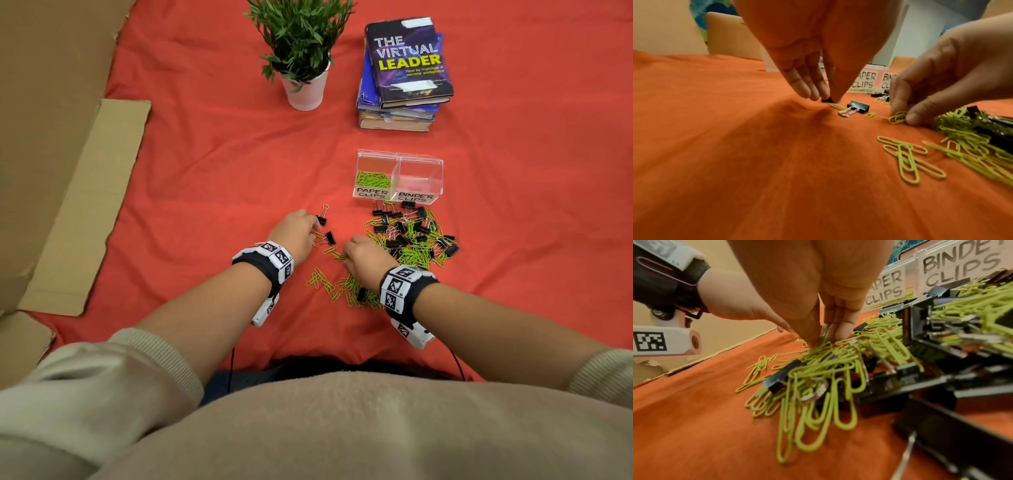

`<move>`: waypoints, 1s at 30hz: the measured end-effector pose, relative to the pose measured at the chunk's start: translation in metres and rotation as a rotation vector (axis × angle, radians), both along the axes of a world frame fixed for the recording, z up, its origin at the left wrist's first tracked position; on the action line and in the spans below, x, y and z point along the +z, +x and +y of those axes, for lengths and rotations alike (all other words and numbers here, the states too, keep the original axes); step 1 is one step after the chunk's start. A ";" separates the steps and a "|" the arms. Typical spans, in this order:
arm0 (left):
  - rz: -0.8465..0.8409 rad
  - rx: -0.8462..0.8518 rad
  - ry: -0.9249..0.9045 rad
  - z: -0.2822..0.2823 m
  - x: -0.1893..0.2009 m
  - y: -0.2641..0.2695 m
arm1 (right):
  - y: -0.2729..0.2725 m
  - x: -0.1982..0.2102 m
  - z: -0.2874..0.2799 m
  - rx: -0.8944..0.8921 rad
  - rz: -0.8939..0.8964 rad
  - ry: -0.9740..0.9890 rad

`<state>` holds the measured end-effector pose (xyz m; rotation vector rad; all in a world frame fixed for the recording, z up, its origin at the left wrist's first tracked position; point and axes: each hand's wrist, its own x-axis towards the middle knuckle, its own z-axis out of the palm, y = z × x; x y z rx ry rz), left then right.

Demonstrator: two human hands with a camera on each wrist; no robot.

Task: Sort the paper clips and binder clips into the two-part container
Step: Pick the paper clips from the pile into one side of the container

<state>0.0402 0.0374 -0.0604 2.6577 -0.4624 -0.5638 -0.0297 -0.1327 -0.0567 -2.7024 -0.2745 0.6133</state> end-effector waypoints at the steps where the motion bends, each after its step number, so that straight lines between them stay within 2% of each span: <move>1: -0.018 -0.024 0.014 -0.003 -0.001 0.000 | 0.000 0.000 0.000 0.003 -0.002 -0.011; 7: -0.048 -0.126 0.135 -0.010 -0.004 0.000 | 0.001 0.001 -0.002 -0.021 0.028 0.002; 10: -0.010 -0.118 0.165 -0.009 -0.003 0.001 | 0.006 0.011 -0.008 -0.159 0.111 0.097; 15: 0.005 -0.160 0.202 -0.011 0.000 0.001 | 0.014 0.027 -0.026 -0.467 0.236 0.456; 19: -0.043 -0.216 0.239 -0.012 0.000 -0.004 | 0.022 0.034 -0.034 -0.775 0.442 0.831; 21: -0.047 -0.231 0.243 -0.012 0.000 -0.006 | 0.024 0.038 -0.032 -0.872 0.530 0.966; 23: -0.012 -0.173 0.202 -0.011 0.001 -0.007 | 0.025 0.037 -0.030 -0.863 0.533 0.923; 27: 0.091 0.073 -0.045 -0.006 0.009 -0.002 | 0.020 0.025 -0.022 -0.509 0.302 0.386; 30: 0.183 0.134 -0.182 -0.006 0.017 -0.005 | 0.015 0.021 -0.013 -0.311 0.218 0.181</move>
